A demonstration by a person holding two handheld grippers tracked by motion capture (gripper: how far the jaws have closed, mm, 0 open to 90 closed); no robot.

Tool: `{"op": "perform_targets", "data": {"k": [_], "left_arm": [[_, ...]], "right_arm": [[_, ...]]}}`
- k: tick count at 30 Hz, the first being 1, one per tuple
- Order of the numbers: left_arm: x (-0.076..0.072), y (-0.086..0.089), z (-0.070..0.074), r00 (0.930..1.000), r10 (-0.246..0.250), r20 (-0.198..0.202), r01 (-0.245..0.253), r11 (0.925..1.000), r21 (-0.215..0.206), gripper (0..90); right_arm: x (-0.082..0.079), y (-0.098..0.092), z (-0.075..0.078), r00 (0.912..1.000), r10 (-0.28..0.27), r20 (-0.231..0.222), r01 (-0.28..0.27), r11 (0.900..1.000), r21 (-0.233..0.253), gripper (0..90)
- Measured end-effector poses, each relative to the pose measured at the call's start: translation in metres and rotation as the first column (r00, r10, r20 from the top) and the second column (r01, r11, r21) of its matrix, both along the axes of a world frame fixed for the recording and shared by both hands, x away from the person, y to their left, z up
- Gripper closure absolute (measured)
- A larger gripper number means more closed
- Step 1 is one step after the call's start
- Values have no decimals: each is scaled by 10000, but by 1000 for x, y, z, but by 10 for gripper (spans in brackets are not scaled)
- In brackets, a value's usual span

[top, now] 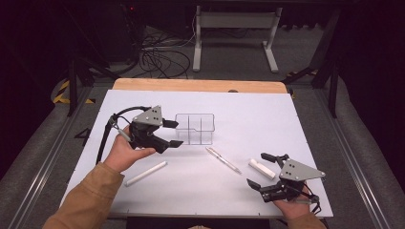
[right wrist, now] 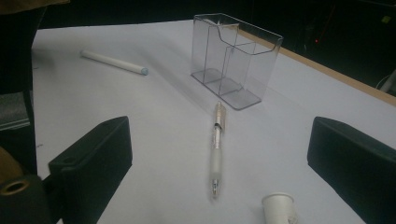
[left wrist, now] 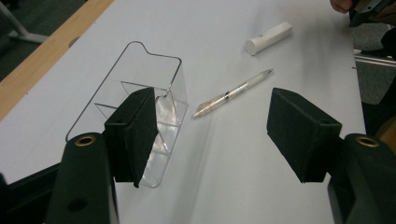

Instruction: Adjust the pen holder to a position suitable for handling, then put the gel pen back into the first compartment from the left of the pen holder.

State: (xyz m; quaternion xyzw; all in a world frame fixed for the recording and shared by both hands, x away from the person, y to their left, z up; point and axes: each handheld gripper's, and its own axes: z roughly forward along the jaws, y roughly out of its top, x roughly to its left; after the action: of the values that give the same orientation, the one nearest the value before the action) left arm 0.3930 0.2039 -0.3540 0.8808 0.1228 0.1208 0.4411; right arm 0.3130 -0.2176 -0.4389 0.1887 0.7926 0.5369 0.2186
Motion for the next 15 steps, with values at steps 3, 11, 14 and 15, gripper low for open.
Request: {"op": "perform_targets", "data": {"k": [3, 11, 14, 15], "left_arm": [[-9, 1, -1, 9997, 210, 119, -210, 9998, -61, 322], [-32, 18, 0, 9987, 502, -95, -511, 9902, -1300, 259], [-40, 25, 0, 9974, 716, -66, -717, 9842, -1621, 225], [-42, 27, 0, 9968, 800, -3, -789, 9822, -1707, 214]], "right_arm": [[1, 2, 2, 10000, -22, -33, 22, 10000, -51, 83], [3, 11, 6, 9998, -7, -215, 0, 9995, -320, 105], [3, 13, 7, 9997, -43, -231, 33, 9990, -440, 115], [3, 14, 8, 9997, -56, -227, 46, 9991, -416, 116]]}}
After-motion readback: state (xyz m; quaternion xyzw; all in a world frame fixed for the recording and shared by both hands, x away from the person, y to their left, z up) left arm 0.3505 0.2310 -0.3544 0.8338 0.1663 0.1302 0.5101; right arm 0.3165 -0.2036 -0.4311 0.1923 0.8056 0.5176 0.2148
